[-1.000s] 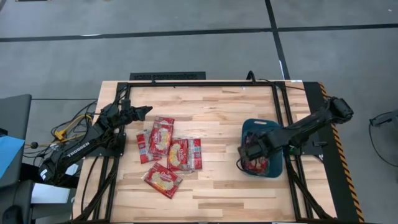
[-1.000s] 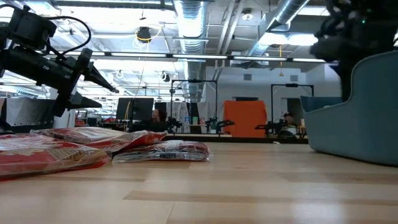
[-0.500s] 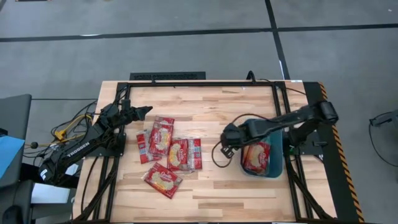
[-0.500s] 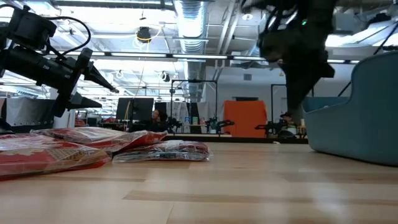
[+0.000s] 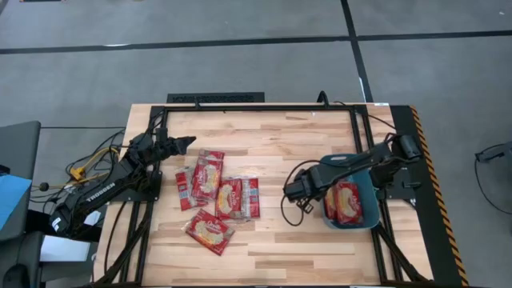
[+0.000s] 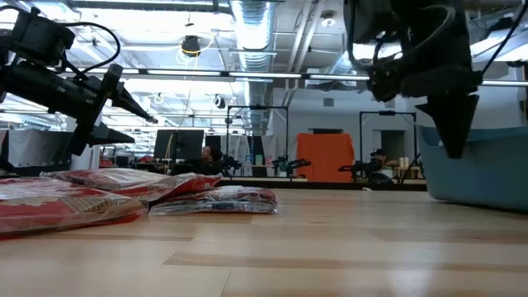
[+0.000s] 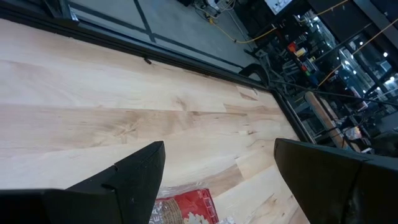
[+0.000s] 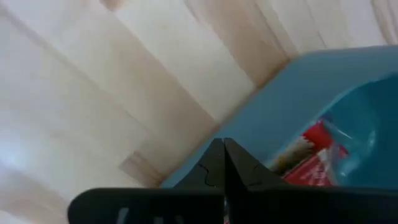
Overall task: Sort popcorn bags into baskets
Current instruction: Adjust the blue bin, then stack the popcorn bag into the blue bin
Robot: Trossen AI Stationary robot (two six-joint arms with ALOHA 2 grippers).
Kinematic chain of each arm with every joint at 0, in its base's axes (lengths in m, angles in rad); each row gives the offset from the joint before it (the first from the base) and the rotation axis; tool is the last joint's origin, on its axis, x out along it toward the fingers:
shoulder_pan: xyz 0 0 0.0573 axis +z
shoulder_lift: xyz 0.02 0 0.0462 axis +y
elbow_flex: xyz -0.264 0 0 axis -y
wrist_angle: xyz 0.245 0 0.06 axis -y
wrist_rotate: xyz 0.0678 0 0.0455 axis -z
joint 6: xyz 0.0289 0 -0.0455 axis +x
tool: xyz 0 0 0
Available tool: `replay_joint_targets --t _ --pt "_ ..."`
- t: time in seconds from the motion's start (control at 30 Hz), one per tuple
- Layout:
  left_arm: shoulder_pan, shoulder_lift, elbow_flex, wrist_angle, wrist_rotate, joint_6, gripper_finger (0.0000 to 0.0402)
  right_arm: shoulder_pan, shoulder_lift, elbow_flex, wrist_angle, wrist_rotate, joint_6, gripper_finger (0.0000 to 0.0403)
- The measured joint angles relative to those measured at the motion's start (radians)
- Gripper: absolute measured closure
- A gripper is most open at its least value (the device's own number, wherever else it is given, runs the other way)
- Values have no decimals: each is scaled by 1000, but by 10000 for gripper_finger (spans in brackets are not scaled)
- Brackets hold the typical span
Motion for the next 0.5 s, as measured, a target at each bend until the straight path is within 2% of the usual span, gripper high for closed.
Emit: replay_joint_targets --t 0.1,0.3,0.5 --pt "0 0 0 0 0 0 111 1 -30 0 79 15 8 380" --pt "0 0 0 2 16 -17 111 -38 -95 59 279 113 -26 345" --pt "0 0 0 9 63 -18 111 -96 -85 83 565 129 -161 307"
